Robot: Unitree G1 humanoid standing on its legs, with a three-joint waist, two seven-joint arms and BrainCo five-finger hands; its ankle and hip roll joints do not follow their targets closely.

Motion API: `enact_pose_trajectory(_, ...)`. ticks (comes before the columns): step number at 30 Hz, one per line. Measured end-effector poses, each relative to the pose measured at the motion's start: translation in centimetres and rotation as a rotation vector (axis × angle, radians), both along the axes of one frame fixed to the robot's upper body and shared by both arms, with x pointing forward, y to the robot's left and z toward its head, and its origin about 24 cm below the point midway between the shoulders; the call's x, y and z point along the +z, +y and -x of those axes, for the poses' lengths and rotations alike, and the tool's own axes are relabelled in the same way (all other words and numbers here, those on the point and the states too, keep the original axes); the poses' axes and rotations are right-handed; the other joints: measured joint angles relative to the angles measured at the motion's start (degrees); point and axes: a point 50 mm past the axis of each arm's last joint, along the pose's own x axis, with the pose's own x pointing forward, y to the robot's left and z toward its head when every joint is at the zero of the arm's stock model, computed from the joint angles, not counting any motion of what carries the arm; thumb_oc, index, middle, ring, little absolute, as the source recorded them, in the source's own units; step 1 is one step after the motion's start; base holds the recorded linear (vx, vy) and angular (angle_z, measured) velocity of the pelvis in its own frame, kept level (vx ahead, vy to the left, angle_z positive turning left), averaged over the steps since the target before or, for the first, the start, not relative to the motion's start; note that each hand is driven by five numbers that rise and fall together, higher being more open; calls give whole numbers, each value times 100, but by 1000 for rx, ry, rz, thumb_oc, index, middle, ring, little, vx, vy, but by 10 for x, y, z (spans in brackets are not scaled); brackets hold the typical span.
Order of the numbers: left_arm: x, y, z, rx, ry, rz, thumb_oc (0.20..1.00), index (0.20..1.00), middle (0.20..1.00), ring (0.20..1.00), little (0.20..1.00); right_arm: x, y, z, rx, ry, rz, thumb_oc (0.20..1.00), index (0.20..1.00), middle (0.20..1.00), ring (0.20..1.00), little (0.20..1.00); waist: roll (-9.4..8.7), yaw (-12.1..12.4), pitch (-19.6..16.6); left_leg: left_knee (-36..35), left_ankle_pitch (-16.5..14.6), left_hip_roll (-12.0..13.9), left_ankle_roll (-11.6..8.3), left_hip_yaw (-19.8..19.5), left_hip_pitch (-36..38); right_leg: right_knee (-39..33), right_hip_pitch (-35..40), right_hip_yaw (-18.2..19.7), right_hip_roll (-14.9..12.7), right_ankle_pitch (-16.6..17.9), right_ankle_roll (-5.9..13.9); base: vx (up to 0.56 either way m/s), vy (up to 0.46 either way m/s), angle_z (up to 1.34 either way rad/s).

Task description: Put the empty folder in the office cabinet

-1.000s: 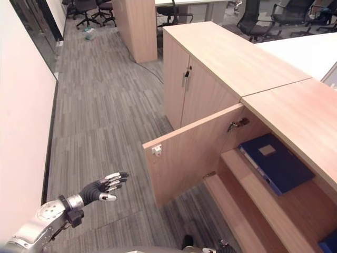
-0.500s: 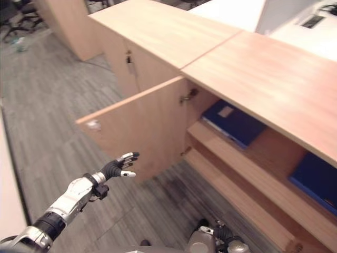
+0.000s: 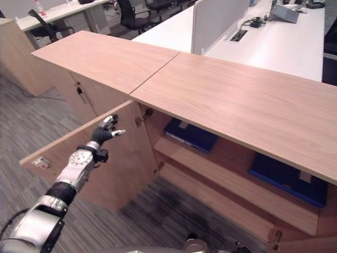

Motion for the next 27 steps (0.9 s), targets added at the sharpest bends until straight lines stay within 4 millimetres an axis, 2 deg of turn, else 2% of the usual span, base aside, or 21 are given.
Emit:
enact_pose_trajectory(1,-17,-6,18,1,45,50,1000,1000,1000,1000,1000,-2,8,-3,-1,-5,-20,1000,1000,1000,1000,1000,-120,113,117,328,1,38,-1,-18,-46,-145,153,16,-50,6,9,-49,-129,2)
enact_pose_trajectory(3,-39,-9,40,15,113,103,1000,1000,1000,1000,1000,-5,17,-7,-6,-13,-37,1000,1000,1000,1000,1000,-238,318,193,907,23,148,-52,-200,-341,-192,223,-16,-5,-17,-23,-24,-70,8)
enact_pose_trajectory(4,-58,-6,63,28,184,124,1000,1000,1000,1000,1000,-9,29,-5,0,-2,-68,1000,1000,1000,1000,1000,-479,531,278,1505,167,262,-342,-319,-667,-360,283,-39,-71,-8,-113,6,24,12)
enact_pose_trajectory(5,-71,-2,77,36,247,119,1000,1000,1000,1000,1000,-9,30,-10,8,-11,-68,1000,1000,1000,1000,1000,-525,617,326,1574,175,295,-389,-311,-706,-399,360,-69,-53,55,-155,9,66,15)
enact_pose_trajectory(7,-94,8,106,73,359,120,1000,1000,1000,1000,1000,-6,25,-16,26,-20,-52,1000,1000,1000,1000,1000,-492,685,348,1352,169,377,-404,-324,-733,-433,393,-244,37,25,-218,-4,74,31)
enact_pose_trajectory(8,-100,10,114,80,395,120,1000,1000,1000,1000,1000,-5,22,-14,24,-17,-44,1000,1000,1000,1000,1000,-465,662,357,1179,173,392,-400,-318,-707,-433,408,-313,66,-2,-248,-3,73,49)
enact_pose_trajectory(10,-109,16,126,85,448,106,1000,1000,1000,1000,1000,-4,16,-17,22,-16,-28,1000,1000,1000,1000,1000,-432,800,362,696,196,408,-369,-277,-604,-432,441,-497,63,-10,-240,21,111,43)
enact_pose_trajectory(13,-115,20,138,69,490,94,1000,1000,1000,1000,1000,-1,10,-22,27,-22,-11,1000,1000,1000,1000,1000,-394,855,342,-6,201,419,-361,-361,-420,-432,508,-758,58,-20,-139,35,145,49)
enact_pose_trajectory(15,-120,19,147,48,522,75,1000,1000,1000,1000,1000,1,4,-22,21,-25,2,1000,1000,1000,1000,1000,-285,904,267,-287,206,327,-350,-551,-363,-429,530,-878,57,7,-4,37,115,35)
enact_pose_trajectory(16,-123,18,151,44,543,77,1000,1000,1000,1000,1000,2,1,-19,16,-18,11,1000,1000,1000,1000,1000,-187,885,208,-313,231,277,-305,-703,-350,-416,557,-925,75,19,69,20,99,31)
enact_pose_trajectory(17,-125,21,153,48,560,71,1000,1000,1000,1000,1000,1,2,-17,6,-13,7,1000,1000,1000,1000,1000,-175,890,169,-314,222,179,-185,-779,-350,-376,569,-931,5,22,119,36,142,36)
enact_pose_trajectory(18,-125,25,153,58,565,63,1000,1000,1000,1000,1000,-1,7,-19,6,-20,-11,1000,1000,1000,1000,1000,-267,939,158,-309,223,66,-116,-811,-398,-335,568,-885,-107,-8,280,15,137,45)
enact_pose_trajectory(19,-126,28,152,64,569,55,1000,1000,1000,1000,1000,-3,13,-18,3,-16,-29,1000,1000,1000,1000,1000,-388,1016,157,-325,175,-106,-24,-935,-420,-333,586,-889,-238,16,294,15,151,48)
enact_pose_trajectory(22,-130,32,157,54,599,9,1000,1000,1000,1000,1000,-8,30,-20,4,-19,-75,1000,1000,1000,1000,1000,-515,1152,153,-321,79,-449,163,-1161,-428,-287,704,-950,-535,81,343,21,150,50)
enact_pose_trajectory(24,-132,34,159,54,612,-4,1000,1000,1000,1000,1000,-9,36,-24,9,-29,-90,1000,1000,1000,1000,1000,-569,1196,130,-321,51,-587,229,-1307,-432,-237,747,-942,-667,61,377,28,157,48)
enact_pose_trajectory(27,-147,46,178,86,724,-67,1000,1000,1000,1000,1000,-6,51,-52,65,-82,-114,1000,1000,1000,1000,1000,-608,1374,157,-323,-15,-813,367,-1531,-542,10,718,-981,-906,35,438,18,265,50)
